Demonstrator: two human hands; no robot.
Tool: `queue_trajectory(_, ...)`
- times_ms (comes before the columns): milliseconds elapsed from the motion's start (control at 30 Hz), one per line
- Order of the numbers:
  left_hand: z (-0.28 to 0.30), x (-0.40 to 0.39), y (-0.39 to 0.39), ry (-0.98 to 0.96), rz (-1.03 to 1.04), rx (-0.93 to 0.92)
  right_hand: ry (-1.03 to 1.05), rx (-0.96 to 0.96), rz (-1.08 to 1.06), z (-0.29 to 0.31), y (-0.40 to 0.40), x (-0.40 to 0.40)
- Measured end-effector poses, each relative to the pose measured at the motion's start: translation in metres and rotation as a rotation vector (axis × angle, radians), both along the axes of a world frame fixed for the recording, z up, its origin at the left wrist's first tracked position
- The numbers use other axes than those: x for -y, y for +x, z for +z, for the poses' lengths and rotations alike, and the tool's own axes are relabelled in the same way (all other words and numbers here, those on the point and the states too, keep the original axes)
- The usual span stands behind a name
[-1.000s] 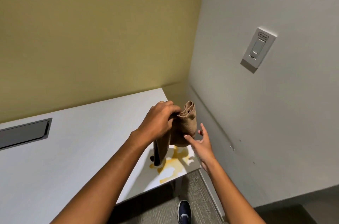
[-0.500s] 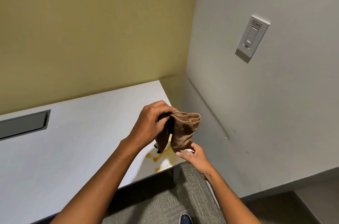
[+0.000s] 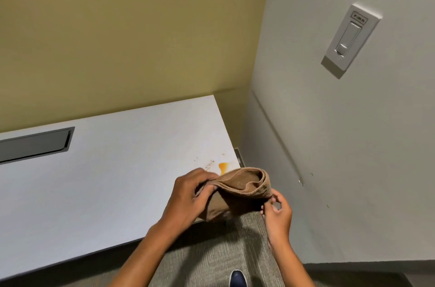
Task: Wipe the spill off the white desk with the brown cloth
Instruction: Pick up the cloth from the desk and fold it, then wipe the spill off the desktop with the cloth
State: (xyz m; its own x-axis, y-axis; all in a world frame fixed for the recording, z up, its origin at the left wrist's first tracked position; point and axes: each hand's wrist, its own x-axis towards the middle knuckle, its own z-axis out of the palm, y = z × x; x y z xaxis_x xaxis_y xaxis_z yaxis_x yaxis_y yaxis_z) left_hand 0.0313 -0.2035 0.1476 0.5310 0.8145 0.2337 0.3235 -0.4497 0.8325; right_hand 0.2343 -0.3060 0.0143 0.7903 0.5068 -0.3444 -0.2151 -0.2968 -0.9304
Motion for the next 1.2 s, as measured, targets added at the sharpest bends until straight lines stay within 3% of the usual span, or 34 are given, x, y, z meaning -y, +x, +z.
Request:
queue_trajectory(200, -0.057, 0.021, 0.022, -0.263, 0.241, -0.022, -0.056, 0.274, -0.104, 0.019, 0.032, -0.024)
queue_trajectory(433, -0.124, -0.004, 0.061, -0.575, 0.582, 0.055, -0.031, 0.473, 0.065, 0.003, 0.053, -0.129)
queue_trajectory(733, -0.194, -0.073, 0.057, -0.638, 0.952, 0.066, -0.059, 0.647, 0.503, -0.086, 0.019, -0.263)
queue_trajectory(967, -0.216, -0.077, 0.018, -0.388, 0.879, -0.101, -0.177, 0.758, 0.887, -0.111, -0.004, -0.258)
queue_trajectory(1100, -0.233, -0.071, 0.005, -0.370, 0.792, -0.192, -0.330, 0.974, 1.054, -0.120, 0.001, -0.238)
queue_trajectory(1200, -0.236, -0.082, -0.005, -0.310, 0.843, -0.267, -0.444, 1.073, 1.142, -0.128, 0.000, -0.241)
